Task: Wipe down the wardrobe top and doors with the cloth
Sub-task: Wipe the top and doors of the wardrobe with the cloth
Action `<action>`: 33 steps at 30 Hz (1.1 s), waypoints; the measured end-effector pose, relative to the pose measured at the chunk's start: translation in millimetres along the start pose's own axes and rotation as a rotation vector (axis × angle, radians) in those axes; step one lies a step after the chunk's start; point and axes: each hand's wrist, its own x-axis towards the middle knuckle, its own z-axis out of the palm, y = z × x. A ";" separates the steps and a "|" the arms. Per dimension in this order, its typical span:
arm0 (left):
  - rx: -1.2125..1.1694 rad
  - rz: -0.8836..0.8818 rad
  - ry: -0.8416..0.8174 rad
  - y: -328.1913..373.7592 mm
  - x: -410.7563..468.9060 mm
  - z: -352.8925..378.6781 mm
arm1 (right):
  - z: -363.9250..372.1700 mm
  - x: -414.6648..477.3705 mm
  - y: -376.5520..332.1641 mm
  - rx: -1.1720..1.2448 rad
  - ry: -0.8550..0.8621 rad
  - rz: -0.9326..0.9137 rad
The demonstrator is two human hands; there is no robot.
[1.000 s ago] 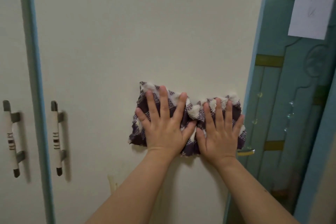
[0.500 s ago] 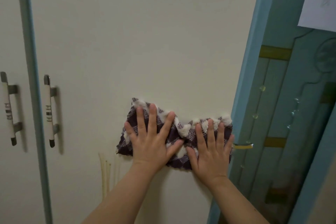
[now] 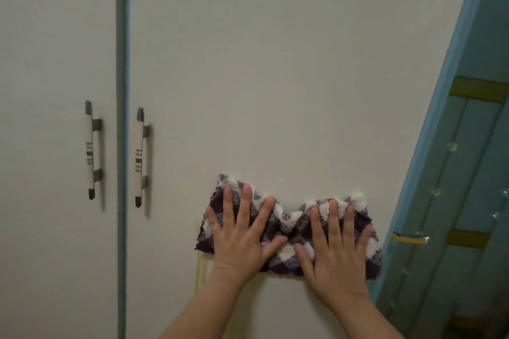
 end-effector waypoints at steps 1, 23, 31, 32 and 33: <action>0.008 -0.013 -0.005 -10.8 -5.4 0.2 | 1.4 0.9 -7.7 0.000 -0.004 -0.020; 0.028 0.039 -0.049 -144.8 -21.1 -11.1 | 6.2 32.3 -138.9 -0.024 -0.060 -0.002; -0.138 0.040 -0.224 -151.7 -22.9 -31.0 | -2.0 31.0 -176.2 0.147 -0.155 0.196; -0.195 0.049 -0.245 -152.3 -23.2 -35.5 | -0.3 31.4 -183.4 0.147 -0.153 0.229; -0.256 0.059 -0.265 -153.0 -23.3 -40.5 | 2.3 32.2 -189.8 0.139 -0.144 0.257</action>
